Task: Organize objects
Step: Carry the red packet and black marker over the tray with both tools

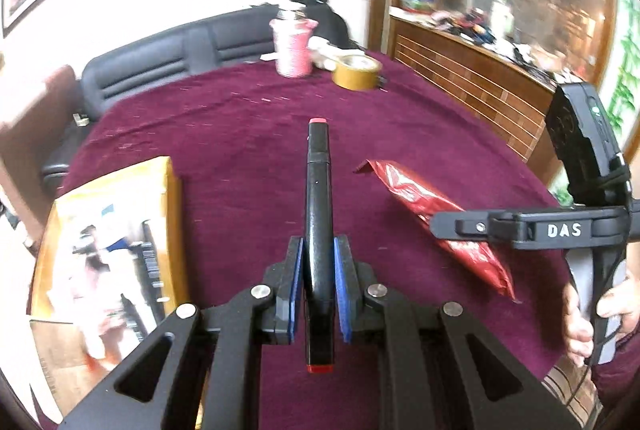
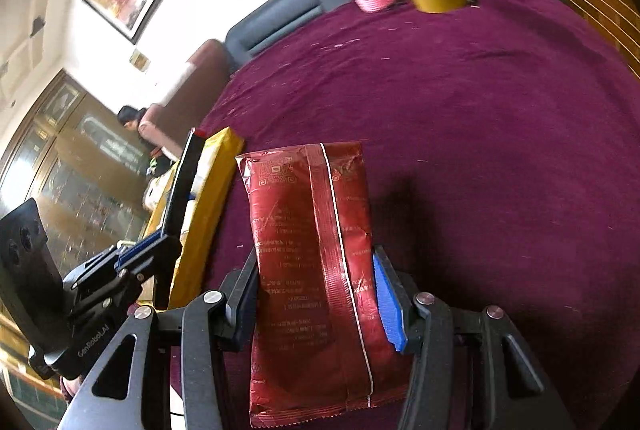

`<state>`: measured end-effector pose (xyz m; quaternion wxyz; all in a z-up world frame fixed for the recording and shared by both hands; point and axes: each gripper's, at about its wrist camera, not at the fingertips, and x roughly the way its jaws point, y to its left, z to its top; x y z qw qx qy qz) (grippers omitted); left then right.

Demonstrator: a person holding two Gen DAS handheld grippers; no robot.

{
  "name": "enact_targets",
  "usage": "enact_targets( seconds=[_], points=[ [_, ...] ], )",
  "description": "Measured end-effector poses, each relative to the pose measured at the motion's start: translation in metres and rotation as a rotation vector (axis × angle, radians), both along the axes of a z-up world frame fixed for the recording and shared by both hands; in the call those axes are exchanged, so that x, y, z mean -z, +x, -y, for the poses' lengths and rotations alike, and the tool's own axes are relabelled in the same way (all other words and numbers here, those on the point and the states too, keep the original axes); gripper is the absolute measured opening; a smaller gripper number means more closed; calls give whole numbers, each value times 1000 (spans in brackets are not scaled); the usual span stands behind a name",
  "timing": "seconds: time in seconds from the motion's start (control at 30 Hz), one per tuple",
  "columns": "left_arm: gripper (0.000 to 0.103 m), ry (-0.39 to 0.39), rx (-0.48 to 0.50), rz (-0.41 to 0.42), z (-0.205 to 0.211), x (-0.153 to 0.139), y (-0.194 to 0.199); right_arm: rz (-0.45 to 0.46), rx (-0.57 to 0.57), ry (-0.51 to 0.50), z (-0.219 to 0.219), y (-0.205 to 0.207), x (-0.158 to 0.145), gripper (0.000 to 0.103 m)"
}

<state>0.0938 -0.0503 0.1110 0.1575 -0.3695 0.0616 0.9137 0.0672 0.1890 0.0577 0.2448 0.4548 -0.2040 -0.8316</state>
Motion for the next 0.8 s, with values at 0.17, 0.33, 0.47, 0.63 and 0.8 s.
enact_targets(
  seconds=[0.17,0.33,0.47,0.63,0.8],
  points=[
    [14,-9,-95,-25,43,-8,1,-14,-92,6,53,-8,-12,56],
    [14,-47,-173,-53,80,-9,1,-30,-145,17,88,-12,-21,56],
    [14,-46,-225,-55,107,-9,-3,-29,-192,16,121,-18,-27,56],
    [14,-36,-283,-42,140,-4,-9,-31,-226,20,158,-27,-34,56],
    [14,-37,-318,-33,164,0,-15,-8,-250,13,194,-41,-35,56]
  ],
)
